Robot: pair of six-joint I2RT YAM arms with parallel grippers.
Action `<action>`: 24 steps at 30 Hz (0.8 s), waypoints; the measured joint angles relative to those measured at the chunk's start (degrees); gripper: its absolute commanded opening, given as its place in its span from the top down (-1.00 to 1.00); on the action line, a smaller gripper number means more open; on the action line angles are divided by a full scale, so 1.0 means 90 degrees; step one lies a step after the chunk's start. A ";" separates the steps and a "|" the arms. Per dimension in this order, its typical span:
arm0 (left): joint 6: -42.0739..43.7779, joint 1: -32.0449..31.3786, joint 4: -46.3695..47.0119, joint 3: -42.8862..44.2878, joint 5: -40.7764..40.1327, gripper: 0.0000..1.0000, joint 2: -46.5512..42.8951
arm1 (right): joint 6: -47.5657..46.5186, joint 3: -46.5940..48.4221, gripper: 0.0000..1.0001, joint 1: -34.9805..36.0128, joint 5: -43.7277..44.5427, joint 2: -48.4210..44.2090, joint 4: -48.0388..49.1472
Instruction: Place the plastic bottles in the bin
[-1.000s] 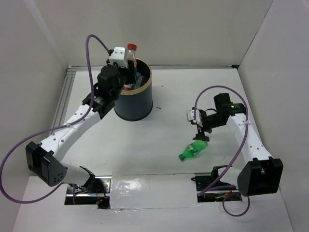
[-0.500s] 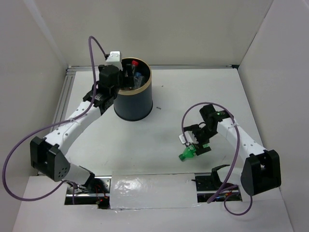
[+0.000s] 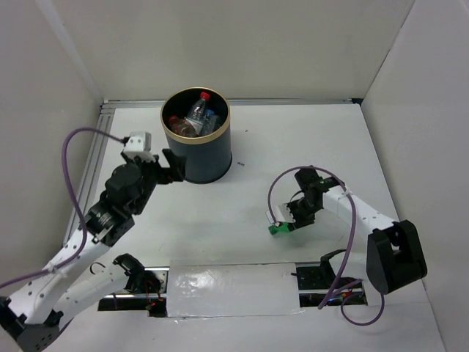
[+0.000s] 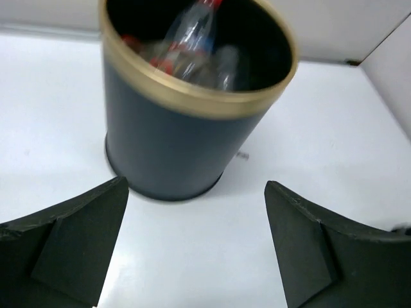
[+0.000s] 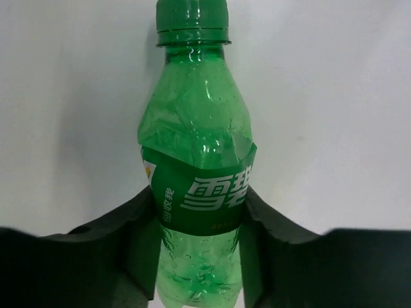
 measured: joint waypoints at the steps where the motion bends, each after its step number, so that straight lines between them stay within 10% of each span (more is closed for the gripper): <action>1: -0.0158 -0.0012 -0.0112 -0.0282 -0.0015 -0.99 -0.0316 | 0.0085 0.0163 0.57 0.0002 -0.0056 0.0000 -0.0049; 16: -0.2482 -0.0117 -0.1530 -0.2295 -0.0408 -0.99 -0.2378 | 0.4855 0.8553 0.27 0.1321 -0.1753 0.3349 0.1838; 24: -0.2662 -0.0262 -0.1545 -0.2295 -0.0401 -0.99 -0.2229 | 0.6484 1.0542 -1.00 0.1792 -0.1651 0.5850 0.1999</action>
